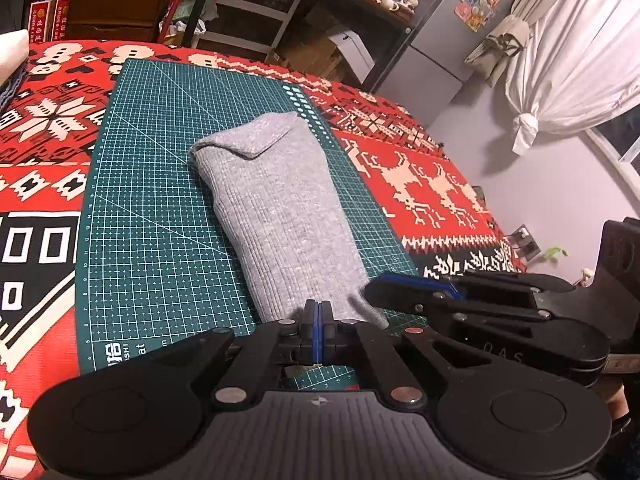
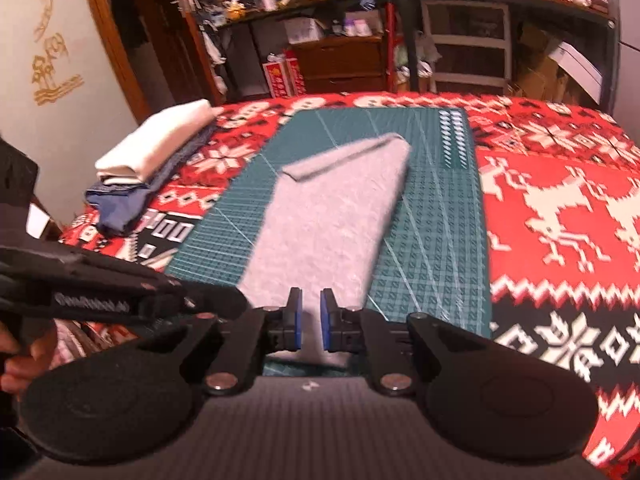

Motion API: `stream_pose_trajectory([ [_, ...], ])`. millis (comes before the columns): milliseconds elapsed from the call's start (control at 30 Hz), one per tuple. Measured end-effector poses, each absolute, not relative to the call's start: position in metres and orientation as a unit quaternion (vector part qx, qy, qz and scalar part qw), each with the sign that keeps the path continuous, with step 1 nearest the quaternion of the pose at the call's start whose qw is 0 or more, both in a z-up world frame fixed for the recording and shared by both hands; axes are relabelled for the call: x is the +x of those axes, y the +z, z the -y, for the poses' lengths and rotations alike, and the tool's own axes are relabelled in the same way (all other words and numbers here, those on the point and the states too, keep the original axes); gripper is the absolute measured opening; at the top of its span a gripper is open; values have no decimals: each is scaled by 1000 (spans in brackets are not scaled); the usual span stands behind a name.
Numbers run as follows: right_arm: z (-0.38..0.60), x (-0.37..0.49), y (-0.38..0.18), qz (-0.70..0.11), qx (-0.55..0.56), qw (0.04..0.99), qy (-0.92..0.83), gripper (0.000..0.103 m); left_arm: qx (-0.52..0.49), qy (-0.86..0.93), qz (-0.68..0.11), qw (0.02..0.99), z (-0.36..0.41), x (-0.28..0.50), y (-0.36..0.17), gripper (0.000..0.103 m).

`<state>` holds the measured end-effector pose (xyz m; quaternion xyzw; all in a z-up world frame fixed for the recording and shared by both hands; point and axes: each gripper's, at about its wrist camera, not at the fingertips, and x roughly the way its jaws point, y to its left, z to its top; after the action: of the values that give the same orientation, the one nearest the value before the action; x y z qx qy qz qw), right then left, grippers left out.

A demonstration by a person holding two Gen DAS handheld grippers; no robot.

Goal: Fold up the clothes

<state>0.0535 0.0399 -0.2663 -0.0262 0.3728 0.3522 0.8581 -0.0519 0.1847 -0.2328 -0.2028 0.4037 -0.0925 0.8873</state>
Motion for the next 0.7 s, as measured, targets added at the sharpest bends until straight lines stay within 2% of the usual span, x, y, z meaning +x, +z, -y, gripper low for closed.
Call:
stream_pose_trajectory([
  [300, -58, 55, -280, -392, -46, 846, 359, 9, -213, -89, -418, 879, -186, -50, -245, 0],
  [467, -43, 54, -271, -379, -36, 857, 347, 9, -240, -95, -391, 884, -196, -54, -229, 0],
  [700, -44, 71, -281, -384, -24, 860, 334, 9, -214, -85, -404, 885, -195, -28, -235, 0],
])
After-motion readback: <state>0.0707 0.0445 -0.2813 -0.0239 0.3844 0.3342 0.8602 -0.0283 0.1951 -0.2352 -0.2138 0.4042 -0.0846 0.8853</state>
